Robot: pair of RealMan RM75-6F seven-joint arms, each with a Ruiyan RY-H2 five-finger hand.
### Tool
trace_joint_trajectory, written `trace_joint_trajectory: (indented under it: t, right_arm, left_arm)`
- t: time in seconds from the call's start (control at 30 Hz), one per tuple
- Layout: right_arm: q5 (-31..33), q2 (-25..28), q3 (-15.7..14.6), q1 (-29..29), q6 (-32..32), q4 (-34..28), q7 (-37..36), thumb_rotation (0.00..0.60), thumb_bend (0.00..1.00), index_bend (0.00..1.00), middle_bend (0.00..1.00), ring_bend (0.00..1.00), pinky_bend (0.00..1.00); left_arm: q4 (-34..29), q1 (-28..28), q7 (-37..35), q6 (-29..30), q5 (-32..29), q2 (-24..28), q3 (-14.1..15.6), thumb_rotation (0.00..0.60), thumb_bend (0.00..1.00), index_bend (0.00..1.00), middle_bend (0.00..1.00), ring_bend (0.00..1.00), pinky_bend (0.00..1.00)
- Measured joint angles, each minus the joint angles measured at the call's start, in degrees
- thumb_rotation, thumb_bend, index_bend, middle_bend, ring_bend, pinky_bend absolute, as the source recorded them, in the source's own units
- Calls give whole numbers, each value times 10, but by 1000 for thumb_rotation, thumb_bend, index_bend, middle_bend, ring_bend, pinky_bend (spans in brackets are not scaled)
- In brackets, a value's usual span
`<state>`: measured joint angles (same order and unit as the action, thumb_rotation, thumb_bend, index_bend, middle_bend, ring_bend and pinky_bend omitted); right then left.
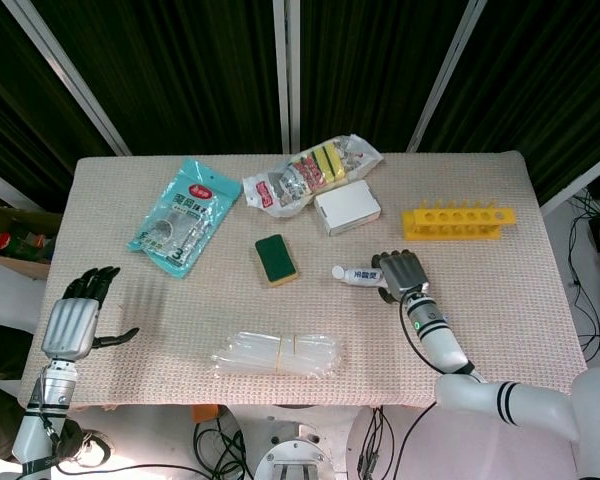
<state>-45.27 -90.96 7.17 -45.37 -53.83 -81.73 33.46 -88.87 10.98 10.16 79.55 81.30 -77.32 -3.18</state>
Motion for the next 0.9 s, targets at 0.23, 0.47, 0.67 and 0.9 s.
trace_joint_trajectory:
  t: [0.23, 0.47, 0.67, 0.9]
  right_arm:
    - [4, -9, -1, -3, -5, 6, 11, 600, 307, 404, 387, 322, 370]
    - [-1, -30, -4, -2, -25, 25, 27, 600, 339, 497, 437, 377, 474]
    - [-21, -47, -4, 3, -34, 42, 19, 600, 453, 619, 513, 459, 658]
    - [-66, -67, -7, 12, -41, 74, -11, 600, 488, 768, 634, 578, 772]
  left_arm:
    - [1, 0, -1, -1, 0, 1, 0, 408, 0, 101, 123, 103, 184]
    - [4, -1, -6, -1, -1, 1, 0, 406, 0, 101, 123, 102, 184]
    - [6, 1, -10, -4, 0, 0, -1, 410, 0, 101, 123, 102, 184]
    - [6, 0, -12, -3, -1, 0, -1, 407, 0, 101, 123, 103, 183]
